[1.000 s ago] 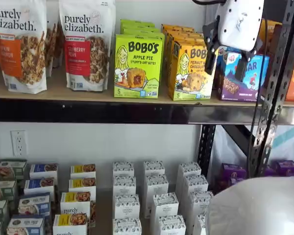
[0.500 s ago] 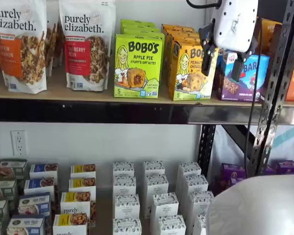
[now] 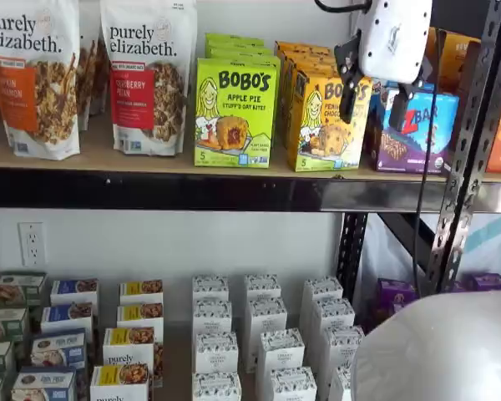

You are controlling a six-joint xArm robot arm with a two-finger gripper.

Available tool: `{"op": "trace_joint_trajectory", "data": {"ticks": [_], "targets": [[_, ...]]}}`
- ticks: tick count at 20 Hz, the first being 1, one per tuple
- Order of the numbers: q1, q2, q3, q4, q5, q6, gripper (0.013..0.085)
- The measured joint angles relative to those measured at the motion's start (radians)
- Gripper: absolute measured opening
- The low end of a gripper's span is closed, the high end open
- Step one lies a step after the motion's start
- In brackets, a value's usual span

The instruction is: Pick up the orange box on the top shelf, the fifth box from the left

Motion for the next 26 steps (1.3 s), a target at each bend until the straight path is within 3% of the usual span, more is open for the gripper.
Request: {"op": "trace_joint_trajectory", "data": {"ticks": [18,26], "targets": [[0.039,0.103,-0.108,-0.059,-0.084,0.023,0.085],[0.038,0.16,-0.167,-0.057,-0.104,0.022,0.085]]}}
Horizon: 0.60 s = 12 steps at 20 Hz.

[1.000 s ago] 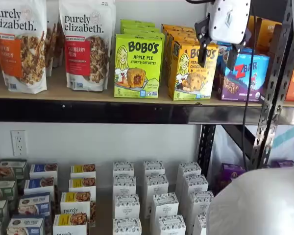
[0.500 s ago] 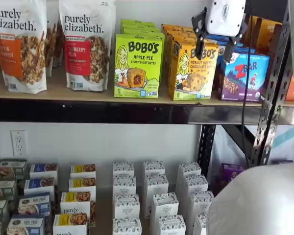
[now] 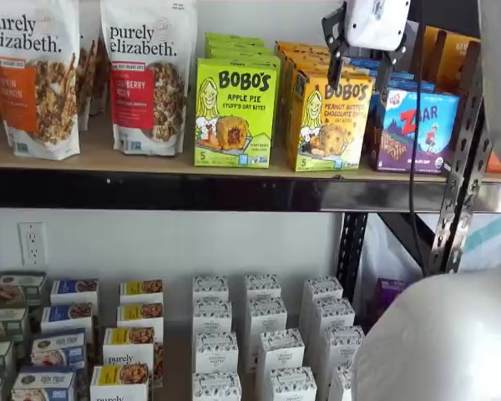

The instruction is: Pick up the orange box on the top shelf, the fifth box from the left

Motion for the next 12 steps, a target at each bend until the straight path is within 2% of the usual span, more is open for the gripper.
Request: {"op": "trace_joint_trajectory", "data": {"ticks": [12], "targets": [[-0.004,0.081,-0.082,-0.018,-0.022,-0.007,0.085]]}}
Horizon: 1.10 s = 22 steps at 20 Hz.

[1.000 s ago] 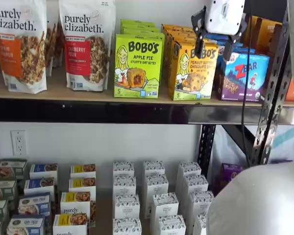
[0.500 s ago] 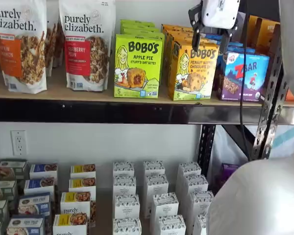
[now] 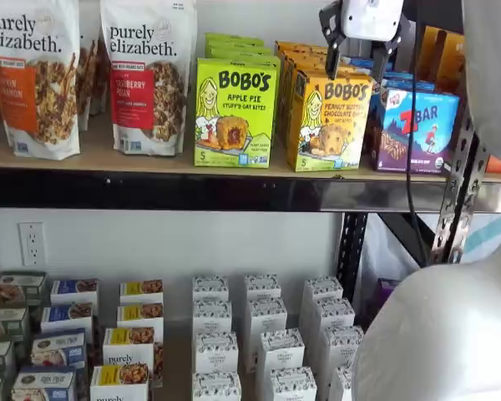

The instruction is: Pick up the orange box on the top shelf, the fifth box from the left

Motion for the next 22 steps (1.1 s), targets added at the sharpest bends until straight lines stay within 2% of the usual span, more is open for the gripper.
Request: {"op": "trace_joint_trajectory", "data": {"ticks": [12,22], "targets": [[0.02,0.078,-0.081,-0.025,-0.015,0.017,0.085],[0.002,0.116,-0.134,-0.021,-0.024,-0.001,0.085]]}}
